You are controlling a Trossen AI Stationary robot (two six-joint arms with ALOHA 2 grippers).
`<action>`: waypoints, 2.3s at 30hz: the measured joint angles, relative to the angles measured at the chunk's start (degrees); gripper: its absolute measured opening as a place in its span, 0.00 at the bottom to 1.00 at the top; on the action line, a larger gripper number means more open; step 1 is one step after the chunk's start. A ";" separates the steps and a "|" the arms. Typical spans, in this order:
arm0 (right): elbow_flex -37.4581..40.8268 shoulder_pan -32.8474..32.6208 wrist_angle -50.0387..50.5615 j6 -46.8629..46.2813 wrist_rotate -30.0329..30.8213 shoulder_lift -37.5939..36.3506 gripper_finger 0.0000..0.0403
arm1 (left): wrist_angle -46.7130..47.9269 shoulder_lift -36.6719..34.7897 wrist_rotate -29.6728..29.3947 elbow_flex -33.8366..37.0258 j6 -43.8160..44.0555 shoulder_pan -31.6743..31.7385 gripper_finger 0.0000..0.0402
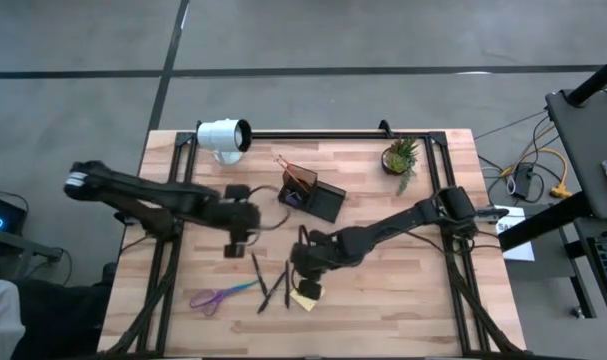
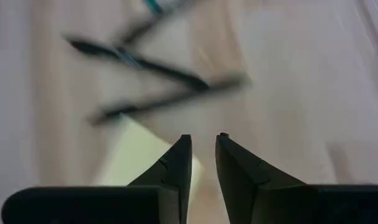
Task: Pick and place office supplies into organizer
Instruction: Put the right black pen into the black desk organizer
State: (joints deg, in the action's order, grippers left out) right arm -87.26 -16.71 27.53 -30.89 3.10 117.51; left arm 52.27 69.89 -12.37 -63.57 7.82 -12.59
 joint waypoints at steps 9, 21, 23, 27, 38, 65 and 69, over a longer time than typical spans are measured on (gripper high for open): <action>-4.93 3.38 -3.45 -4.47 -0.13 6.32 0.19 | -6.81 -13.93 -0.13 14.58 17.68 -4.42 0.33; -7.33 4.82 -0.40 -32.91 0.48 8.26 0.45 | -6.96 -18.26 -1.61 19.04 19.23 -4.47 0.33; -8.18 4.59 -0.41 -35.03 -0.38 9.32 0.47 | -7.15 -18.02 -1.76 19.04 17.26 -4.45 0.33; -11.93 4.38 0.71 -36.38 -0.55 13.05 0.47 | -7.48 -17.02 -2.53 19.04 14.13 -4.41 0.33; -31.99 4.04 25.75 -32.75 7.44 22.71 0.38 | -8.27 -16.44 -5.07 19.04 12.29 -4.39 0.33; -40.75 1.84 37.77 -48.57 5.14 27.56 0.27 | -8.31 -16.44 -4.48 19.08 11.23 -4.41 0.33; -41.00 1.81 38.03 -48.66 7.60 26.47 0.24 | -8.25 -16.44 -4.32 18.96 11.23 -4.41 0.33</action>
State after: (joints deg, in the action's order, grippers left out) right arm -128.27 -14.90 65.56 -79.55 10.70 143.98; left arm 44.01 53.45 -16.69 -44.61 19.05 -16.99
